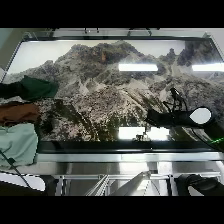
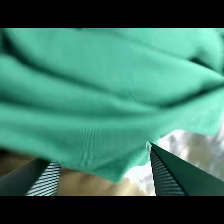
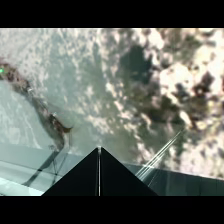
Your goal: Fold the shirts.
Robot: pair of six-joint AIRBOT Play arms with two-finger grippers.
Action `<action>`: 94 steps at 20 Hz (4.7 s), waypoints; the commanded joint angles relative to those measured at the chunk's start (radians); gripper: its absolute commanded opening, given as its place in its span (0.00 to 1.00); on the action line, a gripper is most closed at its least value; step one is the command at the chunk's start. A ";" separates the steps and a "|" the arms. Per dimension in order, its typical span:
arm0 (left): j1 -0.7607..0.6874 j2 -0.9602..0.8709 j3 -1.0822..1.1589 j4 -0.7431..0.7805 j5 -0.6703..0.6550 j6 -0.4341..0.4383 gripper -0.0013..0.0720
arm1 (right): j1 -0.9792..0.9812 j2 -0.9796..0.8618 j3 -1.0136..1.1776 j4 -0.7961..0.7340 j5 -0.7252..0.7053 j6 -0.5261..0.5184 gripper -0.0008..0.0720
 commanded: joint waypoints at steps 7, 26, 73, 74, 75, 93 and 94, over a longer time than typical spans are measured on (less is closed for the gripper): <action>-0.058 -0.017 0.162 0.001 -0.105 -0.037 0.05 | 0.001 0.001 0.000 0.000 0.003 0.000 0.03; -0.093 -0.172 0.193 -0.002 0.053 -0.033 0.05 | 0.001 0.001 -0.001 0.001 0.029 0.000 0.03; -0.658 -0.027 -0.275 -0.462 -0.275 0.097 0.03 | -0.012 -0.603 0.164 0.626 0.219 -0.755 0.03; -0.658 -0.023 -0.255 -0.465 -0.310 0.106 0.02 | -0.014 -0.587 0.190 0.625 0.257 -0.755 0.03; -0.659 -0.010 -0.230 -0.475 -0.346 0.106 0.02 | -0.018 -0.560 0.214 0.624 0.290 -0.755 0.03; -0.436 0.617 0.090 -0.669 -0.411 0.009 0.27 | -0.293 0.150 0.589 0.472 0.313 -0.544 0.05; -0.458 0.606 0.027 -0.669 -0.416 0.011 0.41 | -0.258 0.128 0.580 0.440 0.312 -0.544 0.14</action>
